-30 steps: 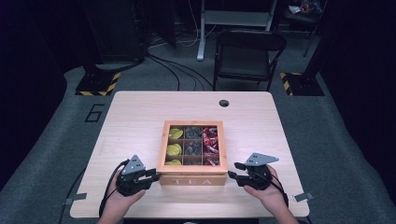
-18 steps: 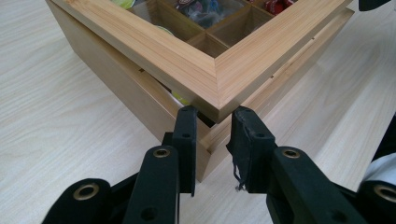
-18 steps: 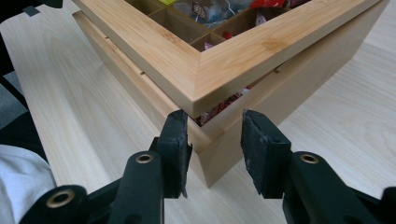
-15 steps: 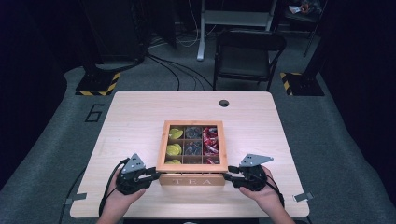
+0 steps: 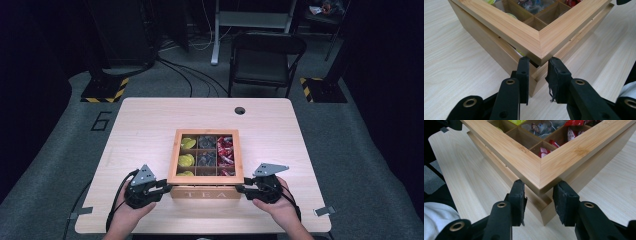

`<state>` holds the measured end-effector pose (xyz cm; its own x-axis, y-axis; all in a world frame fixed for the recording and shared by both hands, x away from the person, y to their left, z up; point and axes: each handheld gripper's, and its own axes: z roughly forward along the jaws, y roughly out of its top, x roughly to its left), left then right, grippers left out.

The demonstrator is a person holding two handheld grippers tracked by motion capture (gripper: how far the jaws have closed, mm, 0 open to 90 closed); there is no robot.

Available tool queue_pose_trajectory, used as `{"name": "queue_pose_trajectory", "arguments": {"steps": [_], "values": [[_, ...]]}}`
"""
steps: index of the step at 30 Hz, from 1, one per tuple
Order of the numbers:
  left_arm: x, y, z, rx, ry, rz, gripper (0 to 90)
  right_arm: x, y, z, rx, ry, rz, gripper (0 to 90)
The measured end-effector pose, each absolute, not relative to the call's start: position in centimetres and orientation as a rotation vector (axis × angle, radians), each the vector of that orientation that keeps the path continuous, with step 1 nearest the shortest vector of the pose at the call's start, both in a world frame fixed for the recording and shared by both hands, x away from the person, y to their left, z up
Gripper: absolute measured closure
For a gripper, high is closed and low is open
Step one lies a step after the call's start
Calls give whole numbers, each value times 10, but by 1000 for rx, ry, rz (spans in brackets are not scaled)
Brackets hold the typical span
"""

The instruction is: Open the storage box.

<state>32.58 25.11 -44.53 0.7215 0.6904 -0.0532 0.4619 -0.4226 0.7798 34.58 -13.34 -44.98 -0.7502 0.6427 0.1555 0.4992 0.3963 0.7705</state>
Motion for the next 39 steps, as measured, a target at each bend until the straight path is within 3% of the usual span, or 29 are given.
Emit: {"name": "queue_pose_trajectory", "arguments": {"steps": [3, 10, 15, 39], "values": [[327, 252, -445, 2085, 864, 356, 702, 346, -132, -448, 1033, 2475, 1268, 610], [330, 253, -445, 2074, 845, 407, 519, 348, -132, -443, 1039, 2484, 1257, 610], [336, 253, -447, 2109, 857, 398, 467, 349, -133, -439, 1048, 2486, 1277, 610], [359, 249, -427, 2059, 832, 512, 440, 359, -137, -406, 1060, 2482, 1299, 611]]}}
